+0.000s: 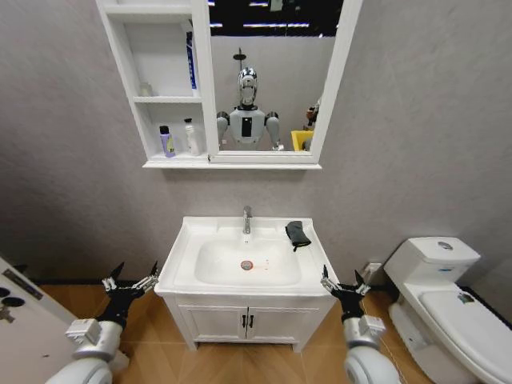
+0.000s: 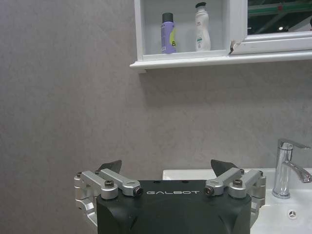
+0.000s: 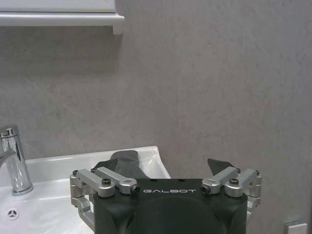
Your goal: Move facial cleanser and shampoo from washbasin to cabinet, then wipe washbasin with towel.
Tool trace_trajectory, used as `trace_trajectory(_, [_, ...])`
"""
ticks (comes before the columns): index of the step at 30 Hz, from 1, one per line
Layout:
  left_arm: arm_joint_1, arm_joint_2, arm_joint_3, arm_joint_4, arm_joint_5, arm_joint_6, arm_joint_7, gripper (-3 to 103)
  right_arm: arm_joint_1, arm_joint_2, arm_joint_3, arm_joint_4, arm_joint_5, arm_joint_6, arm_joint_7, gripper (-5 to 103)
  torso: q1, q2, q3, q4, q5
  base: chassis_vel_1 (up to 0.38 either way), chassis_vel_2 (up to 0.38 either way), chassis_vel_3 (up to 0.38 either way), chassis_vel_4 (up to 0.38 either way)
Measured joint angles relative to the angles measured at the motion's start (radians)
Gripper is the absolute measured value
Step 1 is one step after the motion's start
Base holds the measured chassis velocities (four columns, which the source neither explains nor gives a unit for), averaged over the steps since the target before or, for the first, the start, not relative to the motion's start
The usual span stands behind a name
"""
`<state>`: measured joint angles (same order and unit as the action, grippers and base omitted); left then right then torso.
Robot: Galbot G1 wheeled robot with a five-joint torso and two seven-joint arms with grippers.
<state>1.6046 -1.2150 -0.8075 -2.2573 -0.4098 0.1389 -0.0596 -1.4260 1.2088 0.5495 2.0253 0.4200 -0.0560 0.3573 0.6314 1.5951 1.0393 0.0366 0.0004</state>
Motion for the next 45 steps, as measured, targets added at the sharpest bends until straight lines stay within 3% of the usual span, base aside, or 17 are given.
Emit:
trace_trajectory(3, [-0.003, 0.001, 0.002, 0.001, -0.002, 0.001, 0.000, 100, 0.081, -0.059, 0.002, -0.058, 0.056, -0.053, 0.001, 100, 0.000, 0.000, 0.000, -0.0005, -0.0003, 0.000, 0.000, 0.000, 0.000])
trace_trajectory(5, [-0.005, 0.003, 0.003, 0.002, -0.003, 0.001, -0.001, 100, 0.246, -0.138, -0.037, -0.165, 0.109, -0.116, -0.004, 100, 0.000, 0.000, 0.000, 0.0002, -0.0002, 0.000, 0.000, 0.000, 0.000])
trace_trajectory(6, [-0.005, 0.003, 0.003, 0.002, -0.003, 0.001, -0.001, 100, 0.246, -0.138, -0.037, -0.165, 0.109, -0.116, -0.004, 100, 0.000, 0.000, 0.000, 0.0002, -0.0002, 0.000, 0.000, 0.000, 0.000])
trace_trajectory(8, [-0.007, 0.003, 0.005, 0.003, -0.004, 0.002, 0.000, 100, 0.389, -0.182, -0.087, -0.283, 0.128, -0.134, -0.032, 100, 0.000, 0.000, 0.000, 0.0007, -0.0006, 0.000, 0.000, 0.000, 0.000])
trace_trajectory(15, [-0.010, 0.005, 0.007, 0.004, -0.005, 0.003, -0.001, 100, 0.585, -0.214, -0.213, -0.481, 0.196, -0.148, -0.092, 100, 0.000, 0.000, 0.000, -0.0001, -0.0004, 0.000, 0.000, 0.000, 0.000])
trace_trajectory(25, [-0.012, 0.006, 0.008, 0.004, -0.006, 0.005, -0.001, 100, 0.840, -0.128, -0.370, -0.838, 0.146, -0.083, -0.178, 100, 0.000, 0.000, 0.000, -0.0001, -0.0006, 0.000, 0.000, 0.000, 0.000])
trace_trajectory(31, [-0.012, 0.006, 0.008, 0.005, -0.007, 0.005, -0.001, 100, 0.904, -0.047, -0.388, -1.024, 0.117, -0.034, -0.215, 100, 0.000, 0.000, 0.000, 0.0000, -0.0004, 0.000, 0.000, 0.000, 0.000])
trace_trajectory(45, [-0.013, 0.007, 0.009, 0.005, -0.007, 0.006, -0.002, 100, 1.002, 0.020, -0.389, -1.230, 0.044, 0.079, -0.281, 100, 0.000, 0.000, 0.000, 0.0000, -0.0005, 0.000, 0.000, 0.000, 0.000])
